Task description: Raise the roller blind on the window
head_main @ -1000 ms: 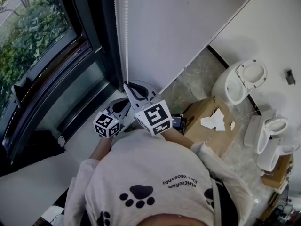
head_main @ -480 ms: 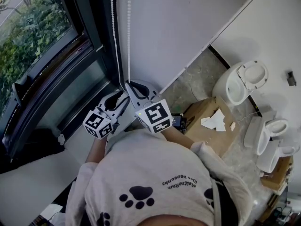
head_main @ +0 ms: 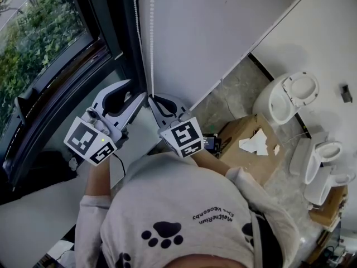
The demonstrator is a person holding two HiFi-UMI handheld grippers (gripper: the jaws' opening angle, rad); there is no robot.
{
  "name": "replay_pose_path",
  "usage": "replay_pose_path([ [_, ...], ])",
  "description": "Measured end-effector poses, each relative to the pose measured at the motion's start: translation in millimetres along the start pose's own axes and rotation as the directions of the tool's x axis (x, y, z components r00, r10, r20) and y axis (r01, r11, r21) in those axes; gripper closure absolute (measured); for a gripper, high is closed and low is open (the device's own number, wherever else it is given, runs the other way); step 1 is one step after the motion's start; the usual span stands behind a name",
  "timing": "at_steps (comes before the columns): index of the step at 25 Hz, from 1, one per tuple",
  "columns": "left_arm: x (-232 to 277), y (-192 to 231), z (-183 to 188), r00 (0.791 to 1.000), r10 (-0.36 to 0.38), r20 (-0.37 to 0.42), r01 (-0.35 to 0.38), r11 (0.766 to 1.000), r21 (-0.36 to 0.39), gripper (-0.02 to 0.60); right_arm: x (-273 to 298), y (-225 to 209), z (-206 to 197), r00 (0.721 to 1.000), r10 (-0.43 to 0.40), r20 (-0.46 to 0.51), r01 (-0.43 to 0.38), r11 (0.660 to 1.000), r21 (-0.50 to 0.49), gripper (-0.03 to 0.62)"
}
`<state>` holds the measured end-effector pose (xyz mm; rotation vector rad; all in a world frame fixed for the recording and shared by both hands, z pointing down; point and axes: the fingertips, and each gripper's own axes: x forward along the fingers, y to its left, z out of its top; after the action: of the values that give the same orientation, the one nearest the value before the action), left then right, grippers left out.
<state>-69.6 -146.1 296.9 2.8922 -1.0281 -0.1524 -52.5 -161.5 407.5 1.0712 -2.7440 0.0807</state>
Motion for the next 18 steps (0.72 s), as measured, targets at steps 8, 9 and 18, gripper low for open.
replay_pose_path([
  [8, 29, -13, 52, 0.999, -0.050, 0.018, 0.049, 0.997, 0.060, 0.471, 1, 2, 1, 1.000, 0.002, 0.006, -0.002, 1.000, -0.005, 0.582],
  [9, 32, -13, 55, 0.998, -0.058, 0.016, 0.057, 0.996, 0.063, 0.471, 1, 2, 1, 1.000, 0.003, 0.006, -0.003, 1.000, -0.006, 0.582],
  [18, 49, -11, 60, 0.999, -0.044, -0.020, 0.045, 0.995, 0.089, 0.568, 1, 0, 1, 1.000, -0.002, 0.010, 0.002, 1.000, -0.003, 0.582],
])
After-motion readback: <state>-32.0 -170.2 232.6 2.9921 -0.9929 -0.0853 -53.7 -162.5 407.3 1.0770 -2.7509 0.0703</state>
